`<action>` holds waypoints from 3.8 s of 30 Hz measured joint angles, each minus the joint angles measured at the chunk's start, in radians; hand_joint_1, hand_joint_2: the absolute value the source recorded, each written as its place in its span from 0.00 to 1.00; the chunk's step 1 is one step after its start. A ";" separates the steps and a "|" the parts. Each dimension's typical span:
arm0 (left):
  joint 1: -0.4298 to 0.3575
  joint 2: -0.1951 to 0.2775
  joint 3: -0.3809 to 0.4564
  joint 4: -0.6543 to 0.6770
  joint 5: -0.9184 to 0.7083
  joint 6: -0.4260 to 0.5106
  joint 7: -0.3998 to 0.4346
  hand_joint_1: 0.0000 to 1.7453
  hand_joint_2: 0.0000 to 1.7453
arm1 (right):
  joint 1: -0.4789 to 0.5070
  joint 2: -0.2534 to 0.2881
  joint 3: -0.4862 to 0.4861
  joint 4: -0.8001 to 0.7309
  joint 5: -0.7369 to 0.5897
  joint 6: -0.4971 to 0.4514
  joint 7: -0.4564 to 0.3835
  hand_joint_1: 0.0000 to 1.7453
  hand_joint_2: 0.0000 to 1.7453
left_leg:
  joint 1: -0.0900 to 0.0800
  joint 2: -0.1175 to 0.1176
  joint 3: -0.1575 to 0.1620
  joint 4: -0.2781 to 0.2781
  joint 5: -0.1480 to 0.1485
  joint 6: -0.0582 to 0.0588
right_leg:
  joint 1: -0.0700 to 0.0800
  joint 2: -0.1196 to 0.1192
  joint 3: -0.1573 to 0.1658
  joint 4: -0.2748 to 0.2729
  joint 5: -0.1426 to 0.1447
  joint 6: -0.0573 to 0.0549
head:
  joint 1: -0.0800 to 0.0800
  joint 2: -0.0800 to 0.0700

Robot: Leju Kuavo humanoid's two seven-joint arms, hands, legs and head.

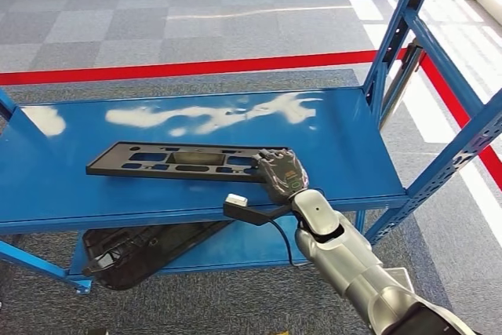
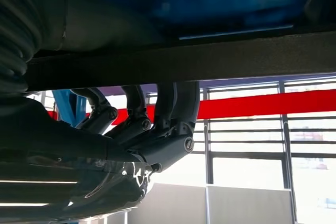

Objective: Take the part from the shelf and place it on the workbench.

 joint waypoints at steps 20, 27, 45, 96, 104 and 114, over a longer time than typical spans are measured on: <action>0.007 0.003 0.002 0.000 0.015 0.017 -0.012 0.00 1.00 | 0.173 -0.125 -0.120 -0.492 -0.072 -0.103 -0.040 1.00 1.00 | 0.000 0.000 -0.003 0.000 0.000 0.000 | 0.000 0.000 -0.003 0.000 0.000 0.000 | 0.000 0.000; 0.010 0.003 0.010 0.000 0.032 0.025 -0.018 0.00 1.00 | 0.305 -0.207 -0.207 -0.772 -0.226 -0.181 -0.124 1.00 1.00 | 0.000 0.000 -0.003 0.000 0.000 0.000 | 0.000 -0.001 -0.003 0.000 0.000 0.000 | 0.000 0.000; 0.013 0.003 0.026 0.000 0.046 0.063 -0.056 0.00 1.00 | 0.565 -0.277 -0.286 -1.152 -1.239 0.444 -0.421 1.00 1.00 | 0.000 0.000 -0.003 0.000 -0.001 0.000 | 0.000 -0.001 -0.003 0.000 -0.001 0.001 | 0.001 0.000; 0.012 0.004 0.043 0.000 0.015 0.054 -0.068 0.00 1.00 | 0.445 -0.248 -0.173 -0.876 -1.213 0.518 -0.282 1.00 1.00 | -0.001 0.000 -0.003 0.000 -0.001 0.001 | 0.000 -0.001 -0.002 0.000 -0.001 0.001 | 0.000 0.000; 0.012 0.004 0.044 0.000 0.025 0.054 -0.065 0.00 1.00 | 0.472 -0.248 -0.161 -0.907 -1.227 0.529 -0.296 1.00 1.00 | 0.000 0.000 -0.003 0.000 -0.001 0.001 | 0.000 -0.001 -0.002 0.000 -0.001 0.001 | 0.000 0.000; 0.013 0.004 0.047 0.000 0.034 0.054 -0.050 0.00 1.00 | 0.505 -0.249 -0.158 -0.917 -1.242 0.542 -0.301 1.00 1.00 | 0.000 0.000 -0.003 0.000 -0.001 0.001 | 0.000 -0.001 -0.002 0.000 -0.001 0.001 | 0.000 0.000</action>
